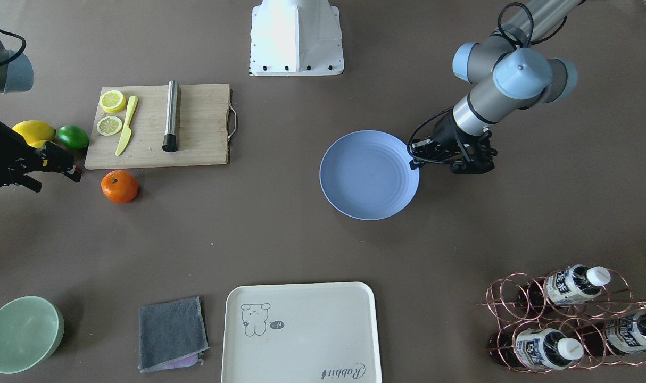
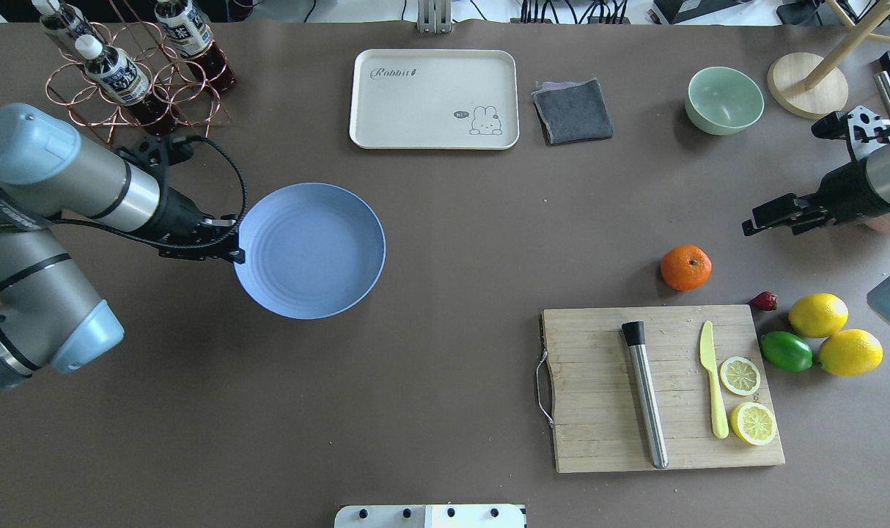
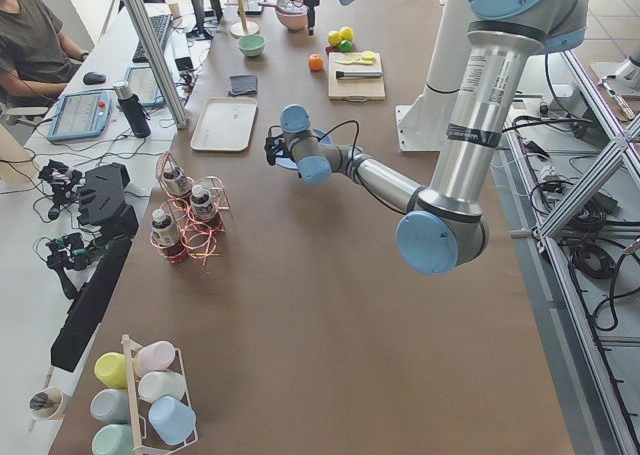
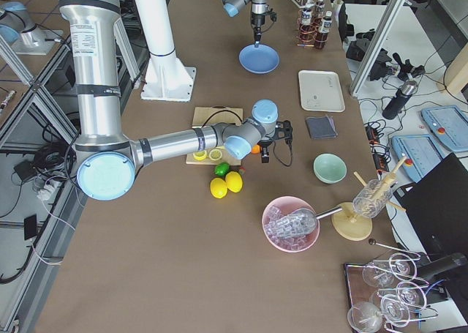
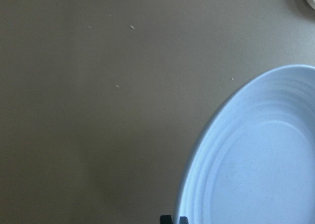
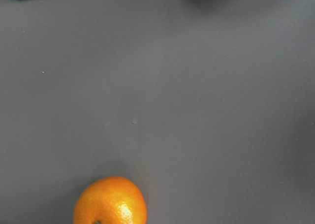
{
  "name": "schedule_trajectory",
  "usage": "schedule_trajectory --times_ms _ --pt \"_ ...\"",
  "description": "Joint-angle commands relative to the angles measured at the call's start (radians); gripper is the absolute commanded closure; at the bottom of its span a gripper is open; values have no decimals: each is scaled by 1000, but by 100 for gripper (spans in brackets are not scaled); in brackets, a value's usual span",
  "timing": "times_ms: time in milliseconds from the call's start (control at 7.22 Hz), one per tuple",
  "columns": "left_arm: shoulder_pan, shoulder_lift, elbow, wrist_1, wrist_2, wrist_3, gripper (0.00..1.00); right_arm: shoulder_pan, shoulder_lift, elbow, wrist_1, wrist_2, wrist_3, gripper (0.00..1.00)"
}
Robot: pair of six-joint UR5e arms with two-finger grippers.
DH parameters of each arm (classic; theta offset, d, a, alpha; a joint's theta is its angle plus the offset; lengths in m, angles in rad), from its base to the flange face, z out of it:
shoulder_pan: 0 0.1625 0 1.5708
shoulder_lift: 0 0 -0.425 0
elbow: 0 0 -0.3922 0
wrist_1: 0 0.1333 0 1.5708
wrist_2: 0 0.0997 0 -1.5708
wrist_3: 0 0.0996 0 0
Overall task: Pick orange to plate
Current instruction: 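Carry the blue plate to table center with left gripper while right approaches orange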
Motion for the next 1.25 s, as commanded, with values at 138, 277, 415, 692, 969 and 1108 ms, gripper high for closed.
schedule_trajectory --times_ms 138,277,415,692,969,1108 --pt "185 -88 15 0 167 -114 100 -85 52 -1 -2 -65 91 0" --pt "207 -108 21 1 189 -122 100 -86 52 1 -4 -65 93 0" --pt "218 -119 26 -2 190 -128 100 -90 58 1 -7 -65 108 0" --pt "242 -158 56 -2 226 -174 100 -127 70 -8 -11 -111 128 0" --pt "245 -160 60 -2 252 -179 3 -148 79 -13 -78 -119 126 0" --pt "250 -160 58 -2 255 -179 3 -171 80 -14 -92 -120 126 1"
